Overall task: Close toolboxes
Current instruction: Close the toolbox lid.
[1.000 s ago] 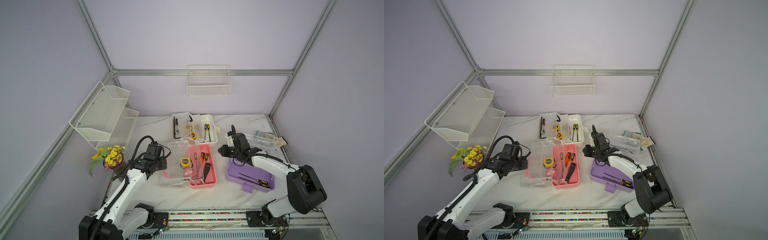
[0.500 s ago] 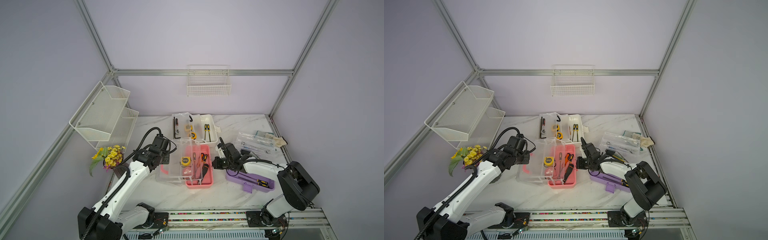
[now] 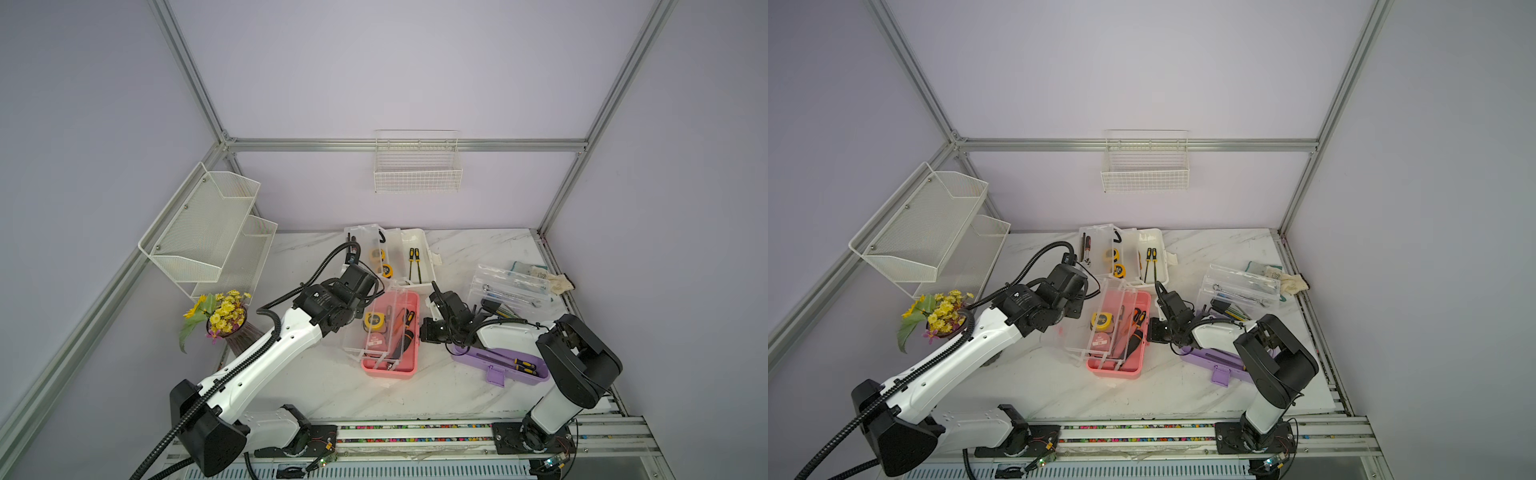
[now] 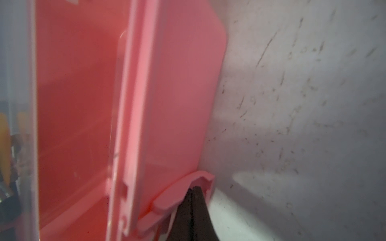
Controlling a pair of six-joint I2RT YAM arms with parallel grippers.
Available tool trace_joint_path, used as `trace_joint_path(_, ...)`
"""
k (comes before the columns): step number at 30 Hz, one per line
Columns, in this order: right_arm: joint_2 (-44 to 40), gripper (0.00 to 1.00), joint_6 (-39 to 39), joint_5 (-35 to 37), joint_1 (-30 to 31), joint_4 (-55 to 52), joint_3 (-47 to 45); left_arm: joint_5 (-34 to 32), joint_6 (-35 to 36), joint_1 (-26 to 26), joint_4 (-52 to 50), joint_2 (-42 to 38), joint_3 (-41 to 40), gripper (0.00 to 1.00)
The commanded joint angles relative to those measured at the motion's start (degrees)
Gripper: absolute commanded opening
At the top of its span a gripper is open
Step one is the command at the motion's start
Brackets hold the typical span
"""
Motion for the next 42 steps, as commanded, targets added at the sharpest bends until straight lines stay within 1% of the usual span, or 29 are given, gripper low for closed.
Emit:
trace_joint_path(1,-0.1,0.00,1.9,-1.9,1.9,7.3,-0.3,11.2,-6.1,-4.6,7.3,3.7,5.4,0.07)
trace_joint_path(3,-0.5,0.00,2.9,-0.9,1.9,8.2,-1.1,11.4,-6.9,-6.4,7.1,5.6,7.0,0.09)
trace_joint_path(5,-0.8,0.00,3.8,-0.5,1.9,9.5,-1.8,11.4,-7.8,-8.1,6.4,8.7,8.9,0.13)
trace_joint_path(8,-1.1,0.00,5.2,0.2,1.9,10.7,-2.4,11.1,-9.1,-11.0,5.6,11.4,10.7,0.22)
trace_joint_path(10,-1.5,0.00,5.7,0.9,1.9,11.3,-2.8,10.8,-10.3,-12.6,5.3,12.6,10.9,0.26)
trace_joint_path(15,-1.8,0.00,7.0,1.0,1.9,13.2,-3.6,12.3,-13.3,-14.2,5.5,14.7,10.9,0.30)
trace_joint_path(17,-2.0,0.00,6.9,0.9,1.9,13.2,-3.6,12.6,-13.5,-14.4,5.7,14.9,11.6,0.32)
trace_joint_path(21,-2.7,0.00,6.5,2.0,1.9,12.0,-3.7,12.6,-12.6,-14.5,8.6,13.5,11.9,0.48)
trace_joint_path(23,-3.2,0.00,6.3,2.7,1.9,11.2,-3.6,11.6,-11.8,-14.4,11.1,12.0,10.9,0.56)
trace_joint_path(24,-3.5,0.00,6.3,3.1,1.9,10.9,-3.7,11.1,-11.6,-14.4,12.6,11.1,10.1,0.59)
trace_joint_path(26,-3.8,0.00,6.0,3.6,1.9,10.2,-3.6,9.1,-11.7,-13.9,14.8,9.6,8.4,0.61)
trace_joint_path(28,-3.8,0.00,5.1,3.0,1.9,10.1,-3.5,8.1,-10.9,-13.1,16.5,8.3,6.5,0.62)
trace_joint_path(30,-3.4,0.00,5.2,0.9,1.9,10.9,-3.2,6.8,-11.4,-11.6,17.3,6.9,4.3,0.66)
trace_joint_path(31,-3.1,0.00,5.3,0.0,2.0,11.4,-3.3,7.3,-11.6,-10.5,17.7,6.6,3.1,0.67)
trace_joint_path(33,-2.5,0.00,5.3,-1.2,2.6,12.3,-3.2,10.2,-12.0,-7.5,19.3,3.8,-0.3,0.68)
trace_joint_path(36,-0.7,0.00,4.1,-2.0,4.8,12.7,-1.3,13.5,-13.0,-3.1,22.0,1.4,-5.8,0.73)
trace_joint_path(37,0.3,0.00,3.4,-2.3,5.6,12.1,-0.1,15.2,-13.5,-1.3,23.1,0.6,-7.6,0.73)
trace_joint_path(38,1.0,0.00,2.7,-2.3,6.1,11.1,1.0,17.2,-14.1,0.4,24.0,-0.1,-9.2,0.74)
trace_joint_path(40,1.5,0.00,0.9,-2.0,6.5,10.3,1.9,20.7,-15.3,4.0,25.9,-1.6,-12.8,0.80)
trace_joint_path(42,0.7,0.00,-1.7,-0.8,6.6,9.7,1.2,22.1,-15.3,6.6,26.2,-2.8,-15.1,0.81)
